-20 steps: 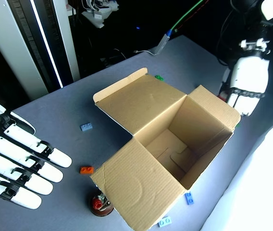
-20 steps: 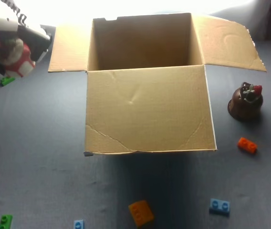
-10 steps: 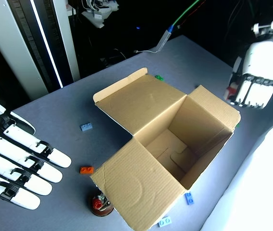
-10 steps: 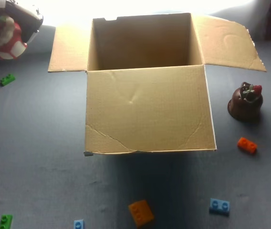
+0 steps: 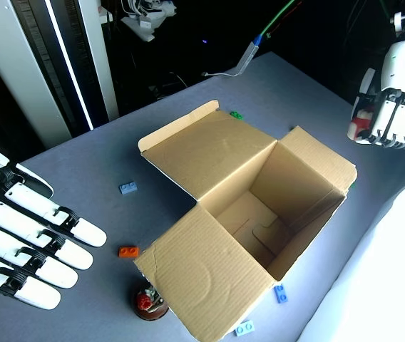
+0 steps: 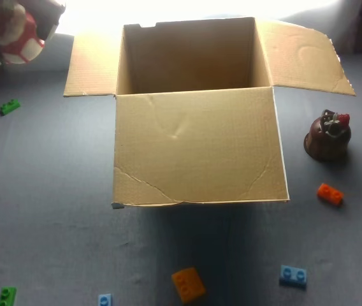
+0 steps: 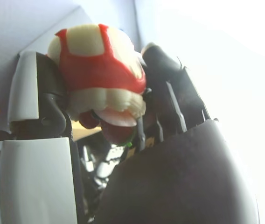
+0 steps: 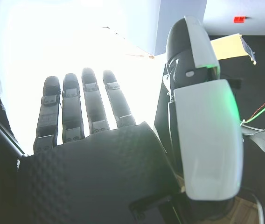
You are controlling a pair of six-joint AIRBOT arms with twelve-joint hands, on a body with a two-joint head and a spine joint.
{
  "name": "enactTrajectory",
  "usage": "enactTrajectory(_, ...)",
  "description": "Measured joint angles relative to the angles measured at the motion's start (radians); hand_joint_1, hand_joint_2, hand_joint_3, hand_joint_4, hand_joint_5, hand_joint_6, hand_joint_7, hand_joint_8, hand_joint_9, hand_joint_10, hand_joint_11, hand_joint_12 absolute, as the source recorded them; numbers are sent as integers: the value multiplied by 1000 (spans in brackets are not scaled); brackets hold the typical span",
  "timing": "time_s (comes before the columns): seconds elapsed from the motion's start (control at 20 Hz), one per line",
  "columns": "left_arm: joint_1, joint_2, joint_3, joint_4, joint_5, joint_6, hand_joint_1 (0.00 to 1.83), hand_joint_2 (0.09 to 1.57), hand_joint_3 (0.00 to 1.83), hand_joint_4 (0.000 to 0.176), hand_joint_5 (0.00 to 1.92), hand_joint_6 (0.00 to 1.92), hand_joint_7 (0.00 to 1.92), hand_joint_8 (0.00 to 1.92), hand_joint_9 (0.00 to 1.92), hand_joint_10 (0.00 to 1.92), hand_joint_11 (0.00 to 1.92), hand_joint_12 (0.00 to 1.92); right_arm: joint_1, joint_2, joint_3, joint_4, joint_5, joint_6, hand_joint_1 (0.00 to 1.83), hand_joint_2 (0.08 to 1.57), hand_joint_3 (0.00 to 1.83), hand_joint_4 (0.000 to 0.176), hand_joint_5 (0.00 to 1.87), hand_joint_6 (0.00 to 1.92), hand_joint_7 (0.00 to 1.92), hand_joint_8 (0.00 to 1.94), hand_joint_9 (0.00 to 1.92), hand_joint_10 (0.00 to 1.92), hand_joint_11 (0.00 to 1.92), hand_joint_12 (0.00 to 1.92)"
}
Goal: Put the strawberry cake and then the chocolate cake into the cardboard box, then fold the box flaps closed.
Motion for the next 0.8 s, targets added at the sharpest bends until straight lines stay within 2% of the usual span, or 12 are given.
enactTrajectory(0.05, -13, 2, -13, 6, -9, -12, 1404, 1337, 6, 0, 396, 1537, 428, 1744, 558, 1810, 408, 1921, 0, 0, 0, 1, 0, 0, 497, 1101, 1, 0, 2, 0, 68, 1, 42, 5, 0, 95)
enactTrajectory(0.15, -40, 13, -53, 16, -37, -39, 1435, 1343, 5, 0, 330, 1609, 411, 1759, 536, 1834, 410, 1921, 0, 0, 0, 0, 0, 0, 519, 1091, 0, 0, 28, 9, 74, 2, 50, 9, 0, 138)
enactTrajectory(0.3, -68, 29, -122, 43, -67, -65, 1437, 1344, 3, 0, 343, 1605, 412, 1753, 537, 1838, 404, 1921, 0, 0, 0, 0, 1, -1, 526, 1087, 0, 0, 23, 5, 67, 1, 48, 6, 0, 114)
enactTrajectory(0.35, -77, 30, -138, 48, -74, -68, 1438, 1342, 0, 0, 384, 1521, 418, 1743, 541, 1838, 426, 1921, 0, 0, 0, 0, 1, -1, 530, 1085, 0, 0, 26, 5, 72, 1, 41, 2, 0, 64)
enactTrajectory(0.5, -95, 32, -186, 51, -69, -70, 1439, 1334, 0, 0, 388, 1517, 433, 1725, 558, 1812, 422, 1921, 0, 0, 0, 0, 5, -1, 525, 1085, 0, 0, 26, 3, 74, 1, 47, 4, 0, 100)
enactTrajectory(0.55, -95, 32, -209, 54, -69, -71, 1267, 1373, 7, 0, 537, 1585, 391, 1812, 530, 1865, 428, 1921, 0, 0, 0, 0, 6, -2, 510, 1090, 1, 0, 14, 0, 64, 0, 54, 5, 0, 183)
enactTrajectory(0.6, -95, 32, -228, 61, -69, -71, 1404, 1339, 5, 0, 417, 1541, 426, 1744, 549, 1823, 425, 1921, 0, 0, 0, 1, 6, -2, 521, 1089, 0, 0, 14, 1, 63, 0, 53, 4, 0, 187)
enactTrajectory(0.8, -93, 32, -295, 78, -53, -71, 1410, 1333, 8, 0, 406, 1560, 437, 1730, 553, 1817, 429, 1921, 0, -8, 0, 2, 8, -14, 552, 1088, 0, 0, 23, 4, 70, 1, 60, 5, 0, 135)
